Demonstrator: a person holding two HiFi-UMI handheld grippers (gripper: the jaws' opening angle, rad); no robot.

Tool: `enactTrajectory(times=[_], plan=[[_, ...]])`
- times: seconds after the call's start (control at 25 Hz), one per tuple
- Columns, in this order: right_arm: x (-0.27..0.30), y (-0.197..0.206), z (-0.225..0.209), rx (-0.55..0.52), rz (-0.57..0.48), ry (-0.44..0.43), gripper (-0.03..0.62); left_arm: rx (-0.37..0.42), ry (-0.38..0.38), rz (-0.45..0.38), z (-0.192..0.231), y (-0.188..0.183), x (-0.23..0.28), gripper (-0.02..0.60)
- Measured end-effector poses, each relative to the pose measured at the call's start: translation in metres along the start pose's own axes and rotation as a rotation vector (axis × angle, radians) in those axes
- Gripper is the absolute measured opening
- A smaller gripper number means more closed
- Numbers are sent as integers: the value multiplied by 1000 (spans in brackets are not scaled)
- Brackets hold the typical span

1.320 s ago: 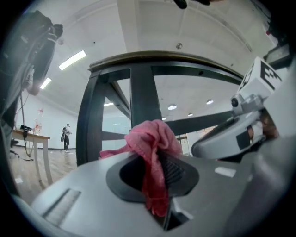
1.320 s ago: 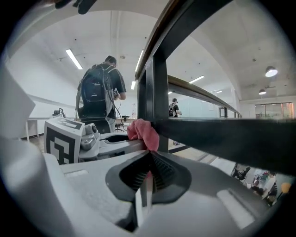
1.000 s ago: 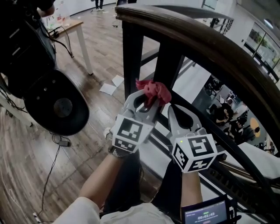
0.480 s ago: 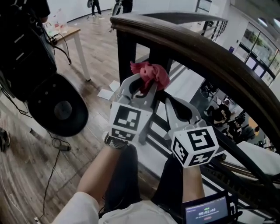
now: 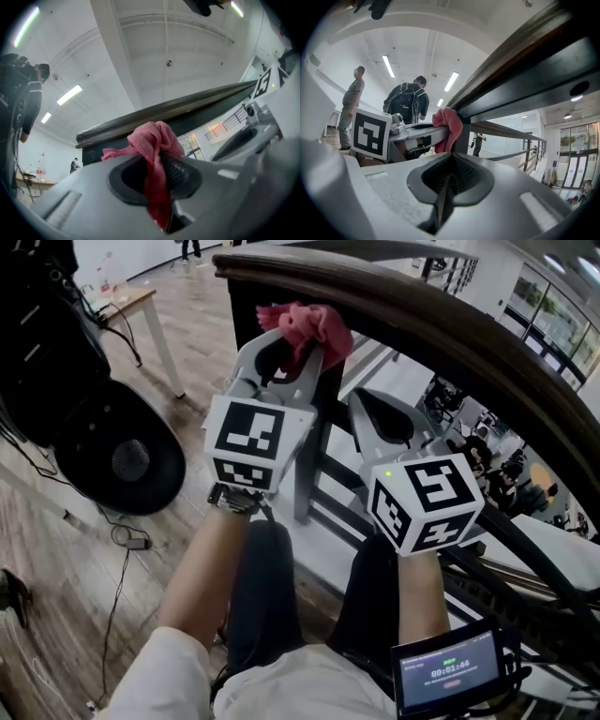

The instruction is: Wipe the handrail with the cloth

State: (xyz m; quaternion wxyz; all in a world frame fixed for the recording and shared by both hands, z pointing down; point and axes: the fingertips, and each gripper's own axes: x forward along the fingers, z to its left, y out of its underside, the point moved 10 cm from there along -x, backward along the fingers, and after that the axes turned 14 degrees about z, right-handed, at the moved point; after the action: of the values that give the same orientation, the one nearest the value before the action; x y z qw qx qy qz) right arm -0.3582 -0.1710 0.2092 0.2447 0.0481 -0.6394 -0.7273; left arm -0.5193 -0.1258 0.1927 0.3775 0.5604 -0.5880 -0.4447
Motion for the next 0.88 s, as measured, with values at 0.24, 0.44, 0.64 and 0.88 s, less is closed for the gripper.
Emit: enactTrajectory(times=[0.24, 0.44, 0.64, 0.88], plan=[[9, 9, 3, 24, 16, -13, 3, -6, 27, -18, -8, 13, -1, 74], [17, 29, 1, 50, 37, -18, 3, 1, 48, 12, -24, 38, 1, 74], [24, 44, 3, 60, 61, -31, 3, -30, 53, 50, -28, 69, -1, 74], [28, 61, 11, 66, 91, -24, 2, -62, 75, 88, -31, 99, -6, 74]])
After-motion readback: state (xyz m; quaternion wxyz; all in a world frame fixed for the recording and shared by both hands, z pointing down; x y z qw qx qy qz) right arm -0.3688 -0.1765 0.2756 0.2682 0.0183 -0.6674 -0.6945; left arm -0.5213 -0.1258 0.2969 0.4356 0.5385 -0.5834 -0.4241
